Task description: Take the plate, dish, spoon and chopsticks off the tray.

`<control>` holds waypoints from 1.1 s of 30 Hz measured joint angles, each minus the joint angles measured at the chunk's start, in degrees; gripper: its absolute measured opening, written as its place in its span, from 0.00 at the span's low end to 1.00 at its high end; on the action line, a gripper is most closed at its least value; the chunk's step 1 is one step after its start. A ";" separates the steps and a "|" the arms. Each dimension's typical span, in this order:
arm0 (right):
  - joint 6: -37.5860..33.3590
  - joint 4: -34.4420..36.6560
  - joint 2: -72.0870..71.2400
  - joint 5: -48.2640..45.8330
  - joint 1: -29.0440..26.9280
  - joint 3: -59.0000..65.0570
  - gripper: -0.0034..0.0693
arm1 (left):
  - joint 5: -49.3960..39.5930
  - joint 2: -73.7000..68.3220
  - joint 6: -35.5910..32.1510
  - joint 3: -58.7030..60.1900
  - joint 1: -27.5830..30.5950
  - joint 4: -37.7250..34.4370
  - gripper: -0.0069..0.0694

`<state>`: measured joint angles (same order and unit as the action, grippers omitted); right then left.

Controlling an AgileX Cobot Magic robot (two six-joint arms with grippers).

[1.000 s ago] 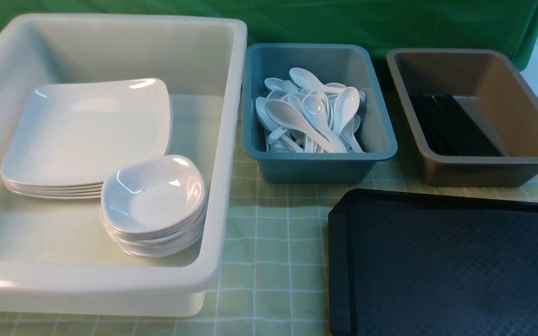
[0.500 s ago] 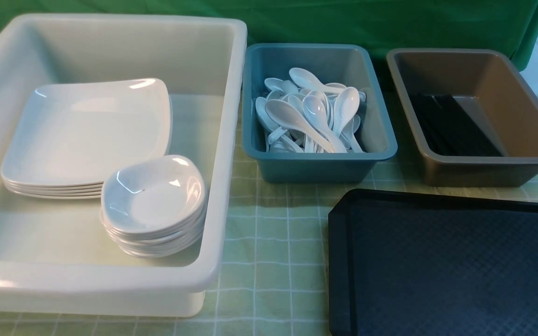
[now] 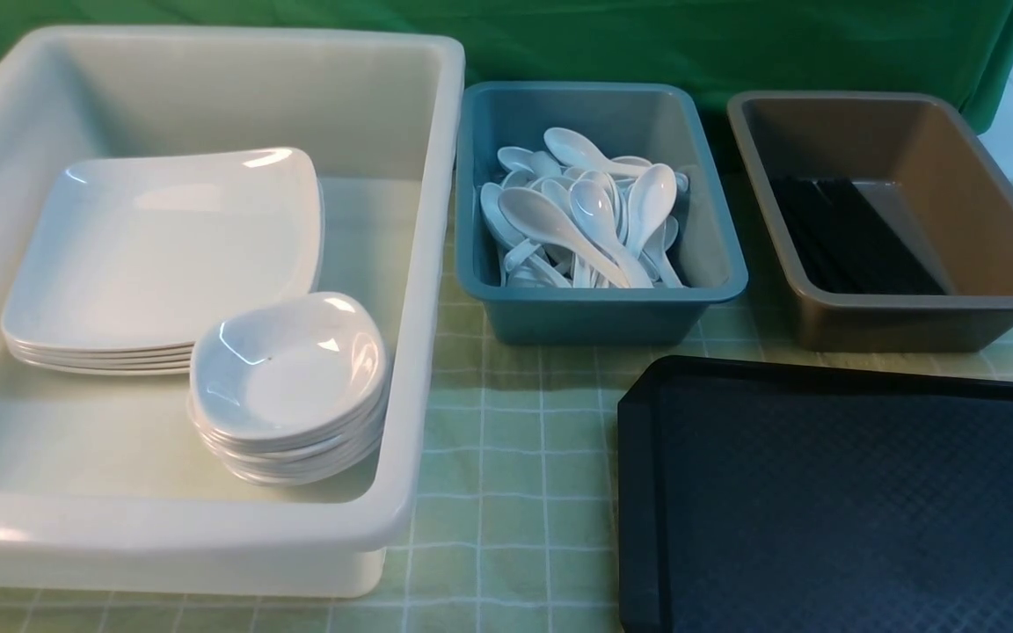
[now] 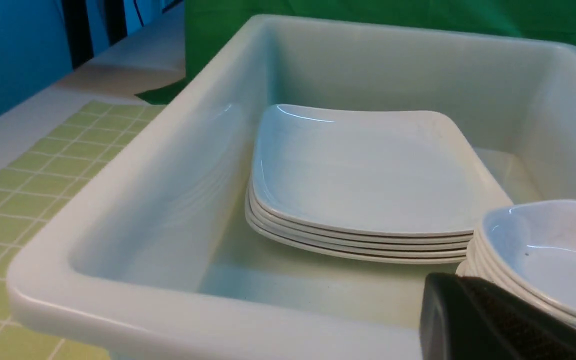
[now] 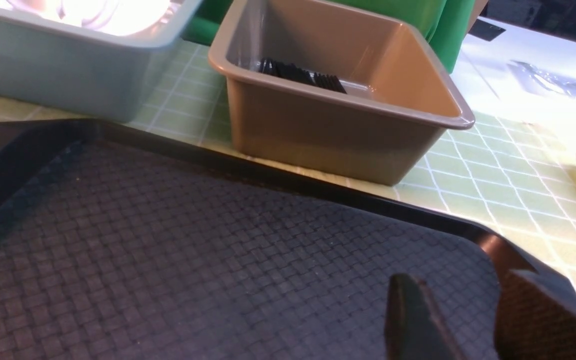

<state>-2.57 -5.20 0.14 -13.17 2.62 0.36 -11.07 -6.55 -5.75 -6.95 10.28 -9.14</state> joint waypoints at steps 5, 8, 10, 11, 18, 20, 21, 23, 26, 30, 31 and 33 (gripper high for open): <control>0.05 0.00 0.00 0.00 0.00 0.00 0.38 | 0.11 4.17 7.59 6.09 -3.69 6.77 0.07; 0.05 0.00 -0.04 0.00 0.00 0.00 0.38 | -0.73 6.23 8.94 7.18 -5.35 7.80 0.07; 0.05 0.00 -0.04 0.00 0.00 0.00 0.38 | -0.80 6.39 8.96 7.25 -5.76 8.31 0.07; 0.05 0.00 -0.04 0.00 0.00 0.00 0.38 | -0.91 6.45 8.96 7.29 -5.82 8.48 0.07; 1.15 0.00 -0.04 0.00 0.00 0.00 0.38 | -1.18 6.44 9.36 7.29 -6.80 7.92 0.07; 1.34 0.00 -0.04 0.00 0.00 0.00 0.38 | -1.18 6.44 9.44 7.29 -6.80 7.75 0.07; 1.34 0.00 -0.04 0.00 0.00 0.00 0.38 | -1.18 6.44 9.49 7.29 -6.80 7.70 0.07; 1.39 0.00 -0.04 0.00 0.00 0.00 0.38 | -1.18 6.44 9.62 7.29 -6.80 7.56 0.07; 1.39 0.00 -0.04 0.00 0.00 0.00 0.38 | -1.18 6.44 9.78 7.29 -6.80 7.53 0.07; 1.39 0.00 -0.04 0.00 0.00 0.00 0.38 | -1.18 6.44 9.81 7.29 -6.80 7.53 0.07; 1.39 0.00 -0.04 0.00 0.00 0.00 0.38 | -1.18 6.44 9.81 7.29 -6.80 7.53 0.07; 1.39 0.00 -0.04 0.00 0.00 0.00 0.38 | -1.18 6.46 9.81 7.29 -6.80 7.53 0.07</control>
<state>-1.18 -5.20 0.10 -13.17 2.62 0.36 -12.25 -0.09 4.06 0.35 3.48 -1.61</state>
